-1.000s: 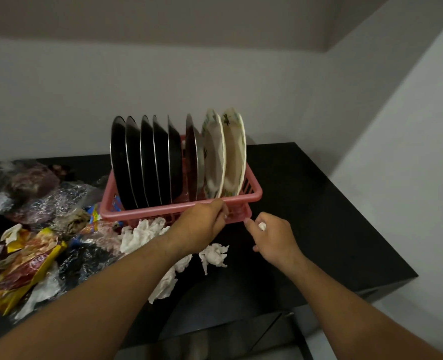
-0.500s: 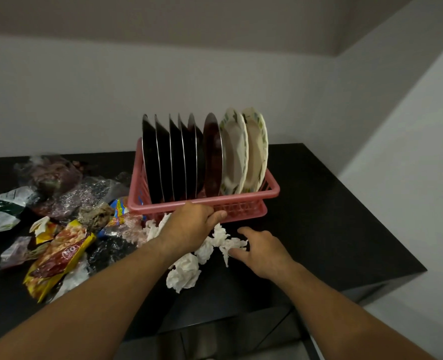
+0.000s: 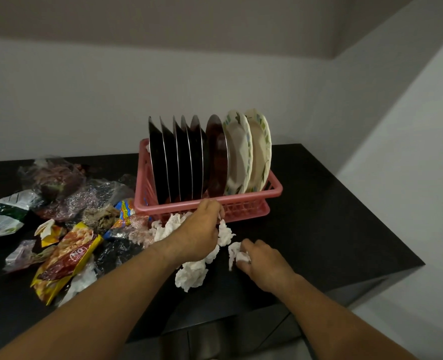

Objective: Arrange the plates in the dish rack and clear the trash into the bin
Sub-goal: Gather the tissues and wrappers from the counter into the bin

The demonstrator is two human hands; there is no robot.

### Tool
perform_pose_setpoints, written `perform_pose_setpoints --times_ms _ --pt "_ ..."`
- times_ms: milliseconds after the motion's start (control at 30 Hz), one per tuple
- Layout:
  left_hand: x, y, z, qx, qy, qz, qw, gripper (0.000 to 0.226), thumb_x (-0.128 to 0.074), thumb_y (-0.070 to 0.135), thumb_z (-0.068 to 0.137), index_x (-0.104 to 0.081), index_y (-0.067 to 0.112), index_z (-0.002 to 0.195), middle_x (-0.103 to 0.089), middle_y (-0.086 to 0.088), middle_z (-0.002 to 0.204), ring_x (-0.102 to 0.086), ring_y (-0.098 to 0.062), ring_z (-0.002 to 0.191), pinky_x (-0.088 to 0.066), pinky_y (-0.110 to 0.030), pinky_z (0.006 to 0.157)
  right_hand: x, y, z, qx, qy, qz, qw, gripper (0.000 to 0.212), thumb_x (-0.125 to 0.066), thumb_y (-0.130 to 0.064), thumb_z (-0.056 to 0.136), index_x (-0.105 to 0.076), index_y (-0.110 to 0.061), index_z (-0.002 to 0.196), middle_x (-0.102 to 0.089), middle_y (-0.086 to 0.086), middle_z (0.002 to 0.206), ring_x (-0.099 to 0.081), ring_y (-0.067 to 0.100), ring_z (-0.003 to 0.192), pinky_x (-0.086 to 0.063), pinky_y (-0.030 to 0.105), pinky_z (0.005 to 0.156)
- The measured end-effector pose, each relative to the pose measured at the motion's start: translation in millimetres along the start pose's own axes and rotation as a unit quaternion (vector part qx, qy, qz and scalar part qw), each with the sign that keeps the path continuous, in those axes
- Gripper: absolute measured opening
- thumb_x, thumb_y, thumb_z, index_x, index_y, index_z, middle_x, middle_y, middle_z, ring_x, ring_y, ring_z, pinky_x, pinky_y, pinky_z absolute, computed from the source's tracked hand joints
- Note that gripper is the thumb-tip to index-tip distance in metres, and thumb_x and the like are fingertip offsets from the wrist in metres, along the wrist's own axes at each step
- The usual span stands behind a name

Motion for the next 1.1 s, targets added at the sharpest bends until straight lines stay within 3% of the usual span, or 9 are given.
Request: perform_pose_setpoints --times_ms 67,233,300,467,533,633,800,1000,1100 --pt "-1 -2 1 0.002 0.008 0.001 1.000 0.033 -0.041 -0.004 0.090 -0.046 0.027 0.099 -0.045 0.009 0.101 -0.052 -0.011 0.079 -0.048 -0.025 0.065 -5 0 -1 -0.001 0.002 0.009 1.000 0.034 -0.049 -0.039 0.100 -0.045 -0.025 0.131 -0.050 0.006 0.123 -0.057 0.022 0.099 -0.050 0.035 0.080" --pt "-3 -15 7 0.051 0.008 -0.015 0.999 0.029 -0.042 0.005 0.098 -0.052 0.025 0.117 -0.053 0.014 0.089 -0.053 0.000 0.067 -0.039 -0.008 0.046 12 4 1 -0.022 0.008 0.066 0.998 0.018 -0.051 -0.028 0.095 -0.045 -0.021 0.111 -0.053 0.000 0.106 -0.055 0.013 0.084 -0.046 0.029 0.066" --pt "-4 -15 8 0.070 0.007 -0.008 0.998 0.016 -0.039 0.023 0.103 -0.054 0.023 0.107 -0.058 0.006 0.082 -0.055 -0.006 0.065 -0.043 -0.017 0.050 20 6 0 -0.023 0.017 0.084 0.996 0.015 -0.052 -0.027 0.094 -0.044 -0.025 0.106 -0.053 -0.004 0.095 -0.057 0.013 0.079 -0.048 0.029 0.061" --pt "-20 -11 14 0.065 0.007 0.153 0.986 0.026 -0.046 0.047 0.096 -0.056 0.022 0.097 -0.064 0.002 0.087 -0.059 -0.016 0.075 -0.044 -0.031 0.063 38 5 -1 -0.005 0.042 0.129 0.991 0.020 -0.046 -0.026 0.096 -0.047 -0.032 0.115 -0.057 -0.004 0.094 -0.062 0.015 0.077 -0.053 0.033 0.062" --pt "-29 -8 20 0.067 0.003 0.198 0.978 0.030 -0.052 0.049 0.092 -0.056 0.021 0.100 -0.064 -0.002 0.093 -0.060 -0.021 0.080 -0.043 -0.032 0.065 42 5 -2 -0.004 0.054 0.142 0.988 0.013 -0.046 -0.025 0.095 -0.054 -0.028 0.105 -0.058 -0.004 0.096 -0.061 0.013 0.079 -0.055 0.034 0.066" --pt "-43 -3 29 0.071 -0.026 0.252 0.965 0.034 -0.062 0.046 0.087 -0.061 0.016 0.104 -0.065 -0.005 0.100 -0.065 -0.026 0.090 -0.044 -0.032 0.068 47 8 -6 -0.011 0.101 0.179 0.979 0.005 -0.055 -0.027 0.093 -0.054 -0.028 0.088 -0.059 -0.004 0.091 -0.063 0.013 0.074 -0.056 0.033 0.061" --pt "-59 0 34 0.051 -0.064 0.344 0.936 0.021 -0.053 0.008 0.091 -0.066 0.011 0.107 -0.068 -0.009 0.107 -0.067 -0.028 0.096 -0.050 -0.036 0.076 52 22 -13 -0.031 0.158 0.202 0.966 0.015 -0.066 -0.032 0.092 -0.053 -0.024 0.089 -0.058 -0.002 0.089 -0.062 0.013 0.074 -0.048 0.026 0.056" --pt "-47 6 40 0.035 -0.010 0.248 0.968 0.040 -0.049 0.015 0.097 -0.044 0.010 0.136 -0.064 -0.013 0.110 -0.064 -0.032 0.099 -0.049 -0.039 0.076 52 37 -16 -0.059 0.142 0.242 0.958 0.017 -0.061 -0.009 0.091 -0.054 -0.024 0.089 -0.060 0.000 0.097 -0.065 0.016 0.080 -0.056 0.028 0.058" --pt "-35 11 41 0.037 -0.007 0.203 0.978 0.032 -0.051 0.017 0.098 -0.046 0.013 0.128 -0.063 -0.012 0.108 -0.061 -0.031 0.098 -0.043 -0.035 0.070 48 42 -19 -0.068 0.149 0.269 0.949 0.024 -0.055 -0.001 0.092 -0.054 -0.025 0.088 -0.061 0.000 0.101 -0.067 0.019 0.082 -0.061 0.037 0.064"
Point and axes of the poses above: each hand's wrist, its own z-axis towards the middle knuckle, its own x-axis out of the back of the hand, y = z × x, the point moved 2 cm from there along z, towards the middle knuckle
